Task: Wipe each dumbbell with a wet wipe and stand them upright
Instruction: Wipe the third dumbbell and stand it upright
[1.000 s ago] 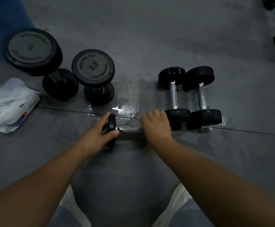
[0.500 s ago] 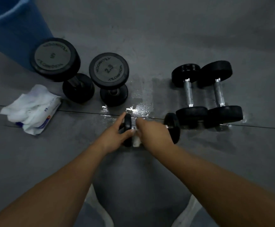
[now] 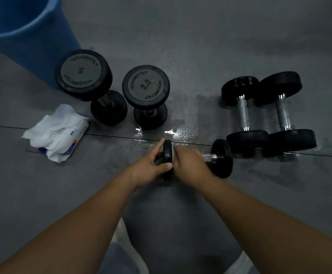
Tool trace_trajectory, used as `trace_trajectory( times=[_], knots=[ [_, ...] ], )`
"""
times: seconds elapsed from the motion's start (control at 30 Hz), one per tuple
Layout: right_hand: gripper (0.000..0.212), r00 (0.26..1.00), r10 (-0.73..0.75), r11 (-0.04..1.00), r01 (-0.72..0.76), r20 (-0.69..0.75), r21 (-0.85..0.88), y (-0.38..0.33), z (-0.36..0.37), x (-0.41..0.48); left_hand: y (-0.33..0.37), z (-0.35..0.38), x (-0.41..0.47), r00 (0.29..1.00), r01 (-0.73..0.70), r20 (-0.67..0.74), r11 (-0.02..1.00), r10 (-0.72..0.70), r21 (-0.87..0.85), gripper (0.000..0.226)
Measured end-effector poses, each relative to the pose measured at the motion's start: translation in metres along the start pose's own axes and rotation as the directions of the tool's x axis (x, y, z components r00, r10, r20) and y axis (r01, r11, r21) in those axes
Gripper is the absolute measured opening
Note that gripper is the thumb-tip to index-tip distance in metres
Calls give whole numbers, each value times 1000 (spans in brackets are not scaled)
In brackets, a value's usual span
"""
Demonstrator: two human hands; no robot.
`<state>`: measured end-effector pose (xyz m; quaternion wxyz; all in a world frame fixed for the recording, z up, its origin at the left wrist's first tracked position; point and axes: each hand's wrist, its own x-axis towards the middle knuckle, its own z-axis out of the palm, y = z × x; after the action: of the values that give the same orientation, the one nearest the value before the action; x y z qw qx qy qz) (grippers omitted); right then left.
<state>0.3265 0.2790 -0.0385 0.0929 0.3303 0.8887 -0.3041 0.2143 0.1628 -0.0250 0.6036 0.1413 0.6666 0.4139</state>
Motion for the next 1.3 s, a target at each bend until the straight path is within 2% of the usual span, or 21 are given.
trace_trajectory(
  times=[0.07, 0.1, 0.17, 0.2, 0.23, 0.3, 0.33, 0.43, 0.53, 0.6, 0.67, 0.7, 0.77, 0.83, 0.87, 0.97, 1.0, 1.07, 1.13, 1.17, 1.3],
  knots=[
    [32, 984, -148, 974, 163, 103, -157, 9, 4, -14, -2, 0, -1, 1000, -16, 8, 999, 16, 29, 87],
    [31, 977, -189, 949, 207, 97, -238, 16, -4, -13, -3, -1, -2, 1000, -23, 12, 999, 23, 38, 88],
    [25, 981, -190, 918, 188, 29, -350, 29, -20, 0, -2, -1, -2, 1000, -28, 10, 999, 28, 35, 88],
    [25, 984, -181, 928, 172, 4, -332, 30, -26, 7, -1, -2, 0, 1000, -26, 8, 999, 25, 29, 87],
    [26, 984, -170, 946, 176, 46, -271, 27, -28, 10, 0, -3, 1, 1000, -21, 8, 999, 21, 25, 87],
    [22, 963, -160, 950, 210, 218, -229, 20, -19, 13, 3, -3, 1, 1000, -14, 13, 1000, 13, 19, 87],
    [17, 954, -153, 936, 224, 259, -273, 19, -14, 13, 3, -3, 0, 1000, -15, 15, 1000, 15, 16, 87],
    [8, 967, -195, 889, 245, 165, -386, 16, -21, 16, 3, -1, -2, 1000, -14, 7, 1000, 14, 14, 87],
    [20, 949, -304, 929, 275, -86, -246, 12, -24, 10, 6, -2, -1, 1000, -4, 10, 1000, 4, -12, 84],
    [13, 959, -280, 905, 280, 47, -321, 11, -18, 5, 7, -1, -2, 1000, 8, 17, 999, -7, -52, 82],
    [27, 966, -141, 883, 222, 218, -414, 10, -11, 5, 7, 1, -3, 1000, 5, 24, 999, -4, -41, 83],
    [23, 966, -121, 875, 213, 228, -435, 8, -12, 6, 6, 2, -4, 1000, 6, 25, 999, -6, -33, 83],
    [6, 966, -189, 854, 250, 176, -456, 5, -15, 8, 4, 1, -5, 1000, 14, 19, 999, -13, -37, 84],
    [5, 963, -249, 850, 270, 107, -453, 8, -16, 8, 2, 1, -4, 1000, 15, 11, 999, -14, -41, 84],
    [11, 963, -249, 851, 269, 105, -452, 9, -14, 6, 2, 1, -2, 1000, 11, 10, 999, -11, -44, 84],
    [49, 972, -174, 836, 230, 158, -497, 10, 3, -7, 0, -1, 1, 1000, 2, 13, 998, -2, -63, 83],
    [53, 971, -182, 832, 236, 154, -503, 10, 6, -9, 0, -1, 2, 1000, 2, 13, 998, -1, -60, 83],
    [37, 940, -313, 791, 337, 136, -510, 12, 1, -11, -2, 1, 1, 1000, 5, 17, 999, -4, -48, 84],
    [17, 876, -469, 721, 450, 107, -526, 20, -12, -9, -3, 3, -2, 1000, 6, 12, 999, -6, -50, 84],
    [12, 866, -489, 705, 463, 106, -537, 24, -18, -8, -3, 3, -3, 1000, 6, 4, 999, -6, -54, 84],
    [16, 953, -298, 790, 282, 60, -545, 13, -15, -8, 4, 0, -2, 1000, -2, -10, 999, 1, -43, 83]
  ],
)
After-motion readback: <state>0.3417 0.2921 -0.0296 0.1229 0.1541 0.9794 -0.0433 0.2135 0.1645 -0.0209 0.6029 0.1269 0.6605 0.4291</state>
